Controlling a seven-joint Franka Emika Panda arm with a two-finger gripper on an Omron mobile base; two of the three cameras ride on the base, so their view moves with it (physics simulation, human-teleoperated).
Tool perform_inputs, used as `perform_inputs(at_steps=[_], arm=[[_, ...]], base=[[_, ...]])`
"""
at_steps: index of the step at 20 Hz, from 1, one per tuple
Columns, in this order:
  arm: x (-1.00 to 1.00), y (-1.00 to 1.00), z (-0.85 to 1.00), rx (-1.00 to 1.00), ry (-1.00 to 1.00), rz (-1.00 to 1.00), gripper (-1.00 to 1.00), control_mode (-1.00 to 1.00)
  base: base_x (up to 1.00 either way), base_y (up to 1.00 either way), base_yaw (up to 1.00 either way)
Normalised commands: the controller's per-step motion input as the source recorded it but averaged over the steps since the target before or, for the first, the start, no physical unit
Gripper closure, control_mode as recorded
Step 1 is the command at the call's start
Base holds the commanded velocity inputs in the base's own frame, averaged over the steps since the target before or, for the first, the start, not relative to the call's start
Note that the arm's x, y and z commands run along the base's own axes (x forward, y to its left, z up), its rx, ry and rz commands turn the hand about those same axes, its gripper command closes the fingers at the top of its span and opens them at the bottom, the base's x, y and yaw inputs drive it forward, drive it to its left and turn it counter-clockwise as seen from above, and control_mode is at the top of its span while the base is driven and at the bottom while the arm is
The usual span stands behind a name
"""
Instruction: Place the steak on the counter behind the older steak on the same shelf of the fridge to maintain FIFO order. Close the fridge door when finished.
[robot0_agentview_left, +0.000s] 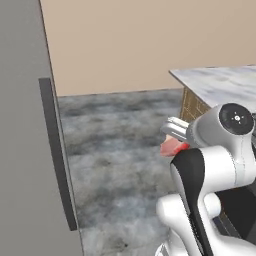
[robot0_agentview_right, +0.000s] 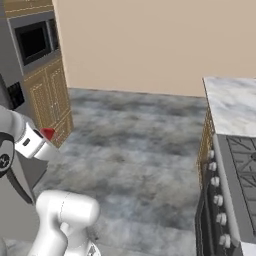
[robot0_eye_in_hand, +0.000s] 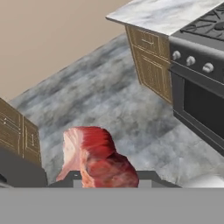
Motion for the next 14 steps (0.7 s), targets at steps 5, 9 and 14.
perform_inputs(at_steps=[5, 9, 14], arm=[[0.00, 0.00, 0.00, 0.00, 0.00, 0.00, 1.00, 1.00], [0.00, 0.00, 0.00, 0.00, 0.00, 0.00, 1.00, 1.00], [0.00, 0.00, 0.00, 0.00, 0.00, 0.00, 1.00, 1.00]], base=[[0.61, -0.29, 0.40], [0.42, -0.63, 0.41], [0.49, -0.52, 0.40]])
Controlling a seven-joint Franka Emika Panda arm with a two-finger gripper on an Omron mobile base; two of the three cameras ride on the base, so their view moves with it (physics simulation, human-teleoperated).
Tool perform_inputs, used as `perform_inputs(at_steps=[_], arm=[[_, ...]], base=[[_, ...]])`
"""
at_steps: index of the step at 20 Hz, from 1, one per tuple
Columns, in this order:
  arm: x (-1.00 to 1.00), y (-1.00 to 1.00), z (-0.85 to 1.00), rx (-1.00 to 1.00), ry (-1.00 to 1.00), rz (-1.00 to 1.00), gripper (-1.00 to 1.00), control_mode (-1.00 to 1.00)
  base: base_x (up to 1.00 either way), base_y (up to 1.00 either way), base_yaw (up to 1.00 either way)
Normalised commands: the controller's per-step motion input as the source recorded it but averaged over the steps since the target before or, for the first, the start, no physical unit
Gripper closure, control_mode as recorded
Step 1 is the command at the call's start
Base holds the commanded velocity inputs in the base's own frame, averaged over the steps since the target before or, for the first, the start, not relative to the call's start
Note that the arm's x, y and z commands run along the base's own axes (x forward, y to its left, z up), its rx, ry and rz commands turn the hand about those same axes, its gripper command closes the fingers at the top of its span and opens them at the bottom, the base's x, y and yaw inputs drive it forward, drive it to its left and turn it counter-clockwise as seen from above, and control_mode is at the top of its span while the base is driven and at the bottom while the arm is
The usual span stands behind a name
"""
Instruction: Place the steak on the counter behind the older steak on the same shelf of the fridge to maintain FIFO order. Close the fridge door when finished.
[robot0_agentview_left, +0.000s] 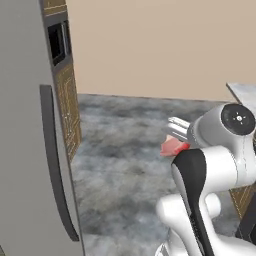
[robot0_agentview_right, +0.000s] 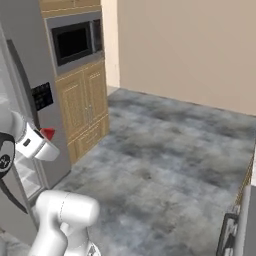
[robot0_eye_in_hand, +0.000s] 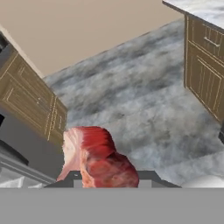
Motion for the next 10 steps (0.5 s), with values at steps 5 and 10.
perform_inputs(at_steps=[5, 10], arm=[[0.00, 0.00, 0.00, 0.00, 0.00, 0.00, 1.00, 1.00], [0.00, 0.00, 0.00, 0.00, 0.00, 0.00, 1.00, 1.00]], base=[[0.58, -0.41, 0.41], [0.66, -0.36, 0.43]])
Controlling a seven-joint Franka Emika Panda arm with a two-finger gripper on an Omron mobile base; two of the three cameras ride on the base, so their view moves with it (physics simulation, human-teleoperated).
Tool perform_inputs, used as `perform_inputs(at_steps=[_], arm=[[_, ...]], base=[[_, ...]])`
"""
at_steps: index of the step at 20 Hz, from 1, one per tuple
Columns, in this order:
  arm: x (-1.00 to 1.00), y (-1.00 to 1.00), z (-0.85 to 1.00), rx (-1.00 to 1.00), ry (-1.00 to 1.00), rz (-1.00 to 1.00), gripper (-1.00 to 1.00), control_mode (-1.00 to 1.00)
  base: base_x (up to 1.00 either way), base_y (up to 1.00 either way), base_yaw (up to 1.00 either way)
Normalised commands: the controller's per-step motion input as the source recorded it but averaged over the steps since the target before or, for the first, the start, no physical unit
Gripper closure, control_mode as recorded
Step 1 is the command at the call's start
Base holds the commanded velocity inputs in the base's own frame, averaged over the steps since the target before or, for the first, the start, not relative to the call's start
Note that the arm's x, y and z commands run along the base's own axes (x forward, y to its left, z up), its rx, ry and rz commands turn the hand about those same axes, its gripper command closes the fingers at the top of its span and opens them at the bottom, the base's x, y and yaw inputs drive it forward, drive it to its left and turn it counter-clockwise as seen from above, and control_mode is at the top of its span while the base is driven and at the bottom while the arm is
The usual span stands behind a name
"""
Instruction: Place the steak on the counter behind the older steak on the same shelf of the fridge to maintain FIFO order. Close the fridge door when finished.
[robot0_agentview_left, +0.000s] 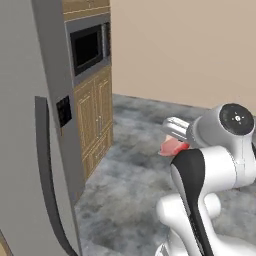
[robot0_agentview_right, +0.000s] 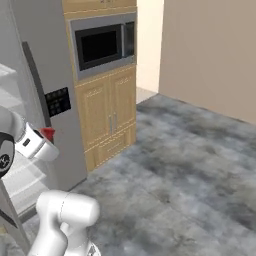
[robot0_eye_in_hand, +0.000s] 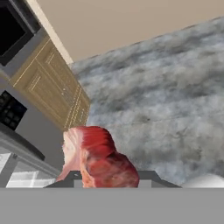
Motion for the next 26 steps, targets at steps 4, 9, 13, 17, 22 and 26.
perform_inputs(at_steps=[4, 9, 13, 17, 22, 26], arm=[[0.00, 0.00, 0.00, 0.00, 0.00, 0.00, 1.00, 1.00], [0.00, 0.00, 0.00, 0.00, 0.00, 0.00, 1.00, 1.00], [0.00, 0.00, 0.00, 0.00, 0.00, 0.00, 1.00, 1.00], [0.00, 0.00, 0.00, 0.00, 0.00, 0.00, 1.00, 1.00], [0.00, 0.00, 0.00, 0.00, 0.00, 0.00, 1.00, 1.00], [0.00, 0.00, 0.00, 0.00, 0.00, 0.00, 1.00, 1.00]], base=[[0.62, -0.32, 0.47], [0.64, -0.06, 0.55], [0.58, -0.21, 0.59], [0.61, -0.30, 0.61], [0.39, -0.53, 0.60], [0.34, -0.38, 0.54]])
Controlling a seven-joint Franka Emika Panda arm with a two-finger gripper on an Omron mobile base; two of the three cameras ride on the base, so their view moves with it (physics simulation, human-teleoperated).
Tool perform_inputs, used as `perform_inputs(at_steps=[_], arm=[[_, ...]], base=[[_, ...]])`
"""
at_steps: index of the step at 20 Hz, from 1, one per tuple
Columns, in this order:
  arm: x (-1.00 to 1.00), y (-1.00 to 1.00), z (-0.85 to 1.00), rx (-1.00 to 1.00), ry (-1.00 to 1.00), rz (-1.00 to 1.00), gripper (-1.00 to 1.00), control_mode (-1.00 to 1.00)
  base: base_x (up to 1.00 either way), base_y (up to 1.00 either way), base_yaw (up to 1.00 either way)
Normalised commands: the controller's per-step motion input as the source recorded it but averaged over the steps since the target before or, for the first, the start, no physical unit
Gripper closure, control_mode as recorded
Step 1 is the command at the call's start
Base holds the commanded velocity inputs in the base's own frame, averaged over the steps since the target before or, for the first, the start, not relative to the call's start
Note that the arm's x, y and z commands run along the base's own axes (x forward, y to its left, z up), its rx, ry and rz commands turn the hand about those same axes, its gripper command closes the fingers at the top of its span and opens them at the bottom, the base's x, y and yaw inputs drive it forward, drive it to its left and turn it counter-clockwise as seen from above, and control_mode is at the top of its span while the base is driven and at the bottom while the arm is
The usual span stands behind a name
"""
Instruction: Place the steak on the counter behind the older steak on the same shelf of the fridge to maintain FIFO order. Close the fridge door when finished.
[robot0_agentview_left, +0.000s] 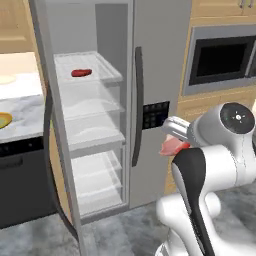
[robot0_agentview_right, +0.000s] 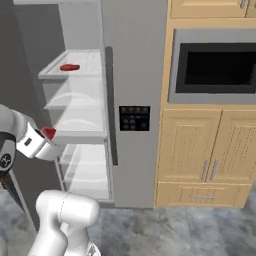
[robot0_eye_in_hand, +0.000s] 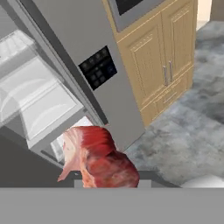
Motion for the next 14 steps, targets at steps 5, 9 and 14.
perform_inputs(at_steps=[5, 9, 14], arm=[[0.00, 0.00, 0.00, 0.00, 0.00, 0.00, 1.00, 1.00], [0.00, 0.00, 0.00, 0.00, 0.00, 0.00, 1.00, 1.00], [0.00, 0.00, 0.00, 0.00, 0.00, 0.00, 1.00, 1.00]], base=[[0.31, -0.41, 0.51], [0.42, -0.57, 0.44], [0.56, -0.40, 0.12]])
